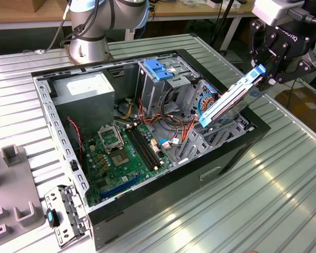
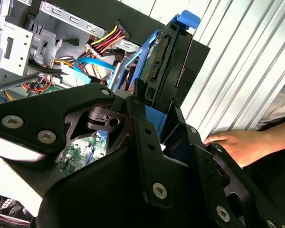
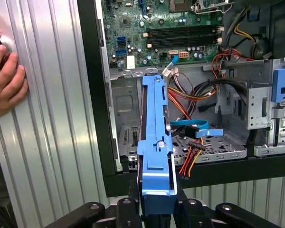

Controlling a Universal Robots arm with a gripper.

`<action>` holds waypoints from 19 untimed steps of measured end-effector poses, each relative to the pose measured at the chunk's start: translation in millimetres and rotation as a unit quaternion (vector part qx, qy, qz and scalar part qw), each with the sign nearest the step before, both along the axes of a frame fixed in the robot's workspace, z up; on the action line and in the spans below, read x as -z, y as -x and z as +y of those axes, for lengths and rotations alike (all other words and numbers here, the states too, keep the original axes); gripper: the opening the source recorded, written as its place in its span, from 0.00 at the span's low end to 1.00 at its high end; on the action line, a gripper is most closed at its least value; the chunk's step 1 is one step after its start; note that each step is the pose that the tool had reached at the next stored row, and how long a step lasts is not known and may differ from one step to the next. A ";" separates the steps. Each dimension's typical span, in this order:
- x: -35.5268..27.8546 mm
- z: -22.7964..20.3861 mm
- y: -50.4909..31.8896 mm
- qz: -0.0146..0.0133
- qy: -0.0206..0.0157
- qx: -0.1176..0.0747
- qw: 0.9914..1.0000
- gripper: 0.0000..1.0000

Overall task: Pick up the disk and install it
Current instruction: 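Insert the disk into the insertion slot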

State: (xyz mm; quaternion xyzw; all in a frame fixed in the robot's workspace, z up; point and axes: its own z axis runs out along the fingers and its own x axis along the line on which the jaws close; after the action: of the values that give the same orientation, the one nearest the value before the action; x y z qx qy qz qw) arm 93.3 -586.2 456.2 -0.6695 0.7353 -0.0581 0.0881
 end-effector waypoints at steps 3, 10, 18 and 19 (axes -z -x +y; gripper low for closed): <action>-0.9 -0.1 5.1 -0.002 0.000 0.000 1.000 0.36; -3.2 0.0 5.5 -0.006 0.000 0.000 1.000 0.36; -3.6 0.0 10.9 -0.040 0.000 -0.001 0.999 0.36; -3.6 0.0 13.5 -0.045 0.000 -0.001 0.999 0.36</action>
State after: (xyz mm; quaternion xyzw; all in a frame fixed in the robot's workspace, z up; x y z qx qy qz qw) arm 79.8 -586.2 459.8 -0.6670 0.7298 -0.0877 0.1214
